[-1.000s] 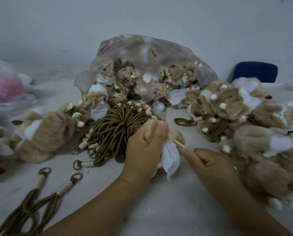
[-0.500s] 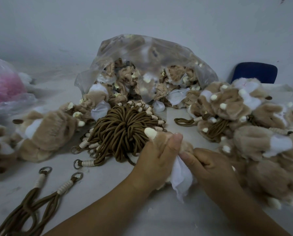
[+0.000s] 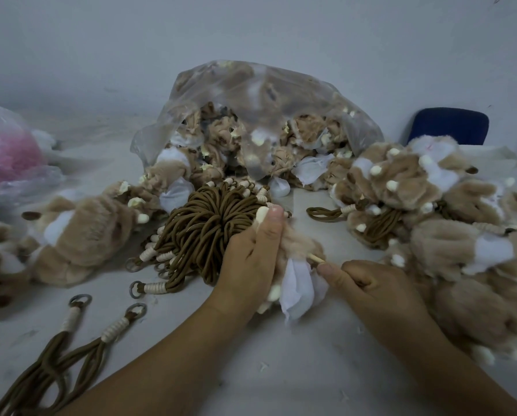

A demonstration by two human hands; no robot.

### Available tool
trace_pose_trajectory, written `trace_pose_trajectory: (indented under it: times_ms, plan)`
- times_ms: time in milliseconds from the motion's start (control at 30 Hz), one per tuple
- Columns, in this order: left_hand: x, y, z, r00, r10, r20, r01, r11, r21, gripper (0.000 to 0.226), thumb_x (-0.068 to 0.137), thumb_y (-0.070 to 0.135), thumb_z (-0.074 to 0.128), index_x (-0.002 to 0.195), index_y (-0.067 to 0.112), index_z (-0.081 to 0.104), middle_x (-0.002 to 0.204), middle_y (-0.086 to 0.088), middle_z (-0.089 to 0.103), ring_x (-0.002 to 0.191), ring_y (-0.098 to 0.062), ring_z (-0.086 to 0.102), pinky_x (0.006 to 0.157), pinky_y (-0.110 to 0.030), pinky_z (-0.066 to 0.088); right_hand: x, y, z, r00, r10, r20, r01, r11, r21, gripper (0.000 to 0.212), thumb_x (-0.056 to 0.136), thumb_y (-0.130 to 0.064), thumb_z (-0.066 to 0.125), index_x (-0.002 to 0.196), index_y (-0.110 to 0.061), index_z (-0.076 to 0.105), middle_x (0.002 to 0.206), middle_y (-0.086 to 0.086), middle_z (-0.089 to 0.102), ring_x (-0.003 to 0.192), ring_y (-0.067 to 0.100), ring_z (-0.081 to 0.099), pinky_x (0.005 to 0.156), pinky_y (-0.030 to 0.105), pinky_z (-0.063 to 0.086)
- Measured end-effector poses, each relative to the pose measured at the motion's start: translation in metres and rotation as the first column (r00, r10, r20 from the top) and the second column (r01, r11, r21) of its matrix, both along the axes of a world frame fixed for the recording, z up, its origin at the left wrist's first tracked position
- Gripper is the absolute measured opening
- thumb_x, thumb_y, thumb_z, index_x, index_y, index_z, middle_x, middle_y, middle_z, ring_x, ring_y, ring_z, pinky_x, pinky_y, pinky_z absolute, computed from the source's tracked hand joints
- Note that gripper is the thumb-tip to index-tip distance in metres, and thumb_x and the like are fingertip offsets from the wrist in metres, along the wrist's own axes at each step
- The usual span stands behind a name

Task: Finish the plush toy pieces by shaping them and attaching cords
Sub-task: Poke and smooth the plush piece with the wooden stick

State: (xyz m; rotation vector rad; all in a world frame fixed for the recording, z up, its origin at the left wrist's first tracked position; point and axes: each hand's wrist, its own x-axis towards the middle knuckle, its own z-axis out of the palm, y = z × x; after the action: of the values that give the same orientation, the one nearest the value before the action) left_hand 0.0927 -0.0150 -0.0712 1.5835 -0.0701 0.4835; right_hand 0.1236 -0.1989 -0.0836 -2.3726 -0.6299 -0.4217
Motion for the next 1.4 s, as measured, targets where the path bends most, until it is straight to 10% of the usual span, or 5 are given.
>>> trace_pose_trajectory:
  times_ms: [200, 500, 700, 1133, 1400]
  plan:
    - [0.0, -0.009, -0.005, 0.992, -0.097, -0.079, 0.113, 0.967, 0.23, 0.051, 0.081, 0.075, 0.045, 0.064, 0.028, 0.056, 0.051, 0.011, 0.051, 0.051, -0.004, 0.051, 0.05, -0.021, 0.042, -0.006, 0.007, -0.002, 0.999, 0.03, -0.035, -0.028, 0.997, 0.07, 0.066, 0.076, -0.074, 0.038, 0.052, -0.013, 0.033, 0.049, -0.004, 0.039, 0.046, 0.009, 0.038, 0.047, 0.023, 0.029]
    - [0.008, 0.014, 0.002, 0.967, 0.244, -0.073, -0.253, 0.953, -0.168, 0.074, 0.08, 0.07, 0.033, 0.071, 0.006, 0.07, 0.056, -0.005, 0.068, 0.053, -0.007, 0.066, 0.05, -0.011, 0.046, 0.001, 0.003, -0.004, 0.975, -0.206, -0.086, 0.207, 0.978, 0.008, 0.07, 0.074, -0.078, 0.023, 0.057, -0.011, 0.032, 0.054, -0.003, 0.047, 0.049, 0.012, 0.044, 0.053, 0.033, 0.037]
    - [0.003, 0.004, -0.001, 0.995, 0.077, -0.069, -0.087, 0.984, -0.154, 0.077, 0.081, 0.069, 0.045, 0.07, -0.007, 0.055, 0.04, -0.001, 0.05, 0.031, -0.009, 0.046, 0.035, -0.018, 0.036, -0.001, 0.001, -0.001, 0.979, -0.179, -0.101, 0.189, 0.977, 0.1, 0.067, 0.077, -0.074, 0.029, 0.058, -0.01, 0.034, 0.048, -0.002, 0.04, 0.047, 0.013, 0.039, 0.051, 0.033, 0.034]
    - [0.01, 0.015, 0.002, 0.949, 0.305, -0.075, -0.314, 0.926, -0.212, 0.077, 0.078, 0.075, 0.029, 0.072, 0.004, 0.059, 0.059, 0.001, 0.062, 0.058, -0.004, 0.062, 0.055, -0.009, 0.045, -0.006, 0.002, 0.005, 0.994, -0.111, -0.004, 0.109, 0.986, -0.127, 0.066, 0.072, -0.076, 0.023, 0.052, -0.013, 0.026, 0.049, 0.002, 0.034, 0.05, 0.012, 0.04, 0.052, 0.028, 0.029]
    - [0.002, 0.005, -0.003, 0.996, 0.045, -0.079, -0.046, 0.999, -0.006, 0.07, 0.079, 0.077, 0.039, 0.065, 0.012, 0.063, 0.047, 0.001, 0.058, 0.041, -0.01, 0.056, 0.041, -0.02, 0.042, -0.004, 0.005, 0.002, 0.993, -0.119, -0.012, 0.118, 0.989, -0.086, 0.071, 0.074, -0.078, 0.022, 0.054, -0.011, 0.033, 0.049, 0.001, 0.038, 0.049, 0.012, 0.042, 0.051, 0.031, 0.033]
